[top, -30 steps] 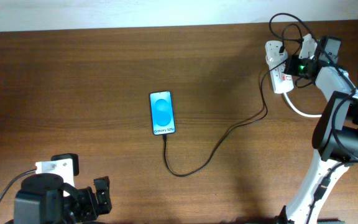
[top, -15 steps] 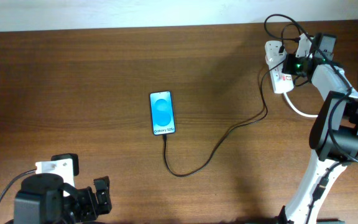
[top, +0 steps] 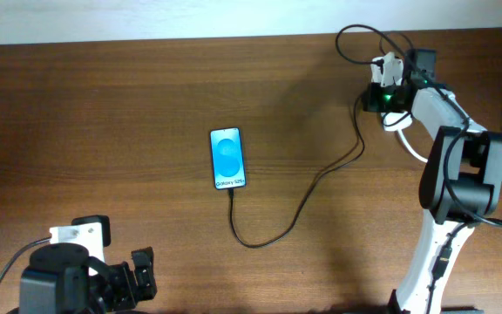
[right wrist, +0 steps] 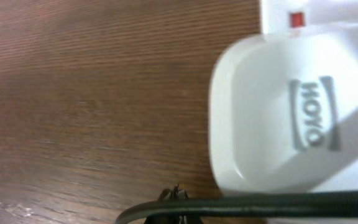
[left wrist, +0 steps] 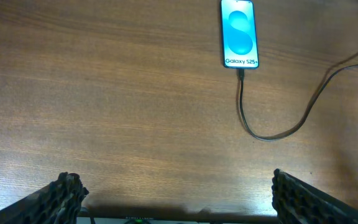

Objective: Plug charger to phone and switch on socket
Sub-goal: 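Lift the right gripper off the power strip and pull back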

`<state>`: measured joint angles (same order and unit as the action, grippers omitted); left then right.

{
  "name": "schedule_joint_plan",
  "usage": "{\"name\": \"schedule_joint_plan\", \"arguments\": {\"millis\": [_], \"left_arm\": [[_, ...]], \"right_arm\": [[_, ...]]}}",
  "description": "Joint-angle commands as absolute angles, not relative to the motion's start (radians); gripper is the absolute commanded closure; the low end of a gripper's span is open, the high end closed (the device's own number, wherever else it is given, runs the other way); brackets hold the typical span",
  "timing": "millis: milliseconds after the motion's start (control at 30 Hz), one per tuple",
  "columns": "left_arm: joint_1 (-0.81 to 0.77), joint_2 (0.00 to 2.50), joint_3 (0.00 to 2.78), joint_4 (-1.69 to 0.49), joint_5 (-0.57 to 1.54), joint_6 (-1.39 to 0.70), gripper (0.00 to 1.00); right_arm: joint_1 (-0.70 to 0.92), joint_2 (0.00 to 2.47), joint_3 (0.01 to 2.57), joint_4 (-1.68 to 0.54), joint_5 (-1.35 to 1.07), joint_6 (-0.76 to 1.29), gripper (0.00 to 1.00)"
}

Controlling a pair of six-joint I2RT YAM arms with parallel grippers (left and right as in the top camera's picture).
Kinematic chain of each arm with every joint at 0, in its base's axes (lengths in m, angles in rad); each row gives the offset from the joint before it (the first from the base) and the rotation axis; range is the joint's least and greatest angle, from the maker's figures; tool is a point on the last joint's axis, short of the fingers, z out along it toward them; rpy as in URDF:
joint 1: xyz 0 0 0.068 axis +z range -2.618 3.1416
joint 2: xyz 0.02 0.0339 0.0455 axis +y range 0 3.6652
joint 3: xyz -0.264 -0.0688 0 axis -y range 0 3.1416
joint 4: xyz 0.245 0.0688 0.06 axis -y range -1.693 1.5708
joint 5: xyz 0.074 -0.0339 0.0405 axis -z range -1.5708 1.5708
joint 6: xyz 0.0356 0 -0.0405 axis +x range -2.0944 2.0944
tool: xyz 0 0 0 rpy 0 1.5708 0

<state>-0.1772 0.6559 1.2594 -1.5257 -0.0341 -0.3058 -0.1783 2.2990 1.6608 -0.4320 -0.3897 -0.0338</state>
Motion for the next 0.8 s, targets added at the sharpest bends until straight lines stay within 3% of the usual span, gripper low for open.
{"name": "schedule_joint_plan", "arguments": {"millis": [0,233,767], "left_arm": [[-0.176,0.652,1.259,-1.524,-0.034,-0.297,0.01],[-0.176,0.652,1.259,-1.524,-0.034,-0.297,0.01],[-0.176,0.652,1.259,-1.524,-0.034,-0.297,0.01]], "right_arm": [[-0.238,2.315,1.608,-0.539,-0.354,0.015,0.96],[-0.335,2.019,1.608,-0.638,-0.354,-0.022,0.96],[-0.334,1.055,1.608,-1.037,-0.354,-0.019,0.96]]}}
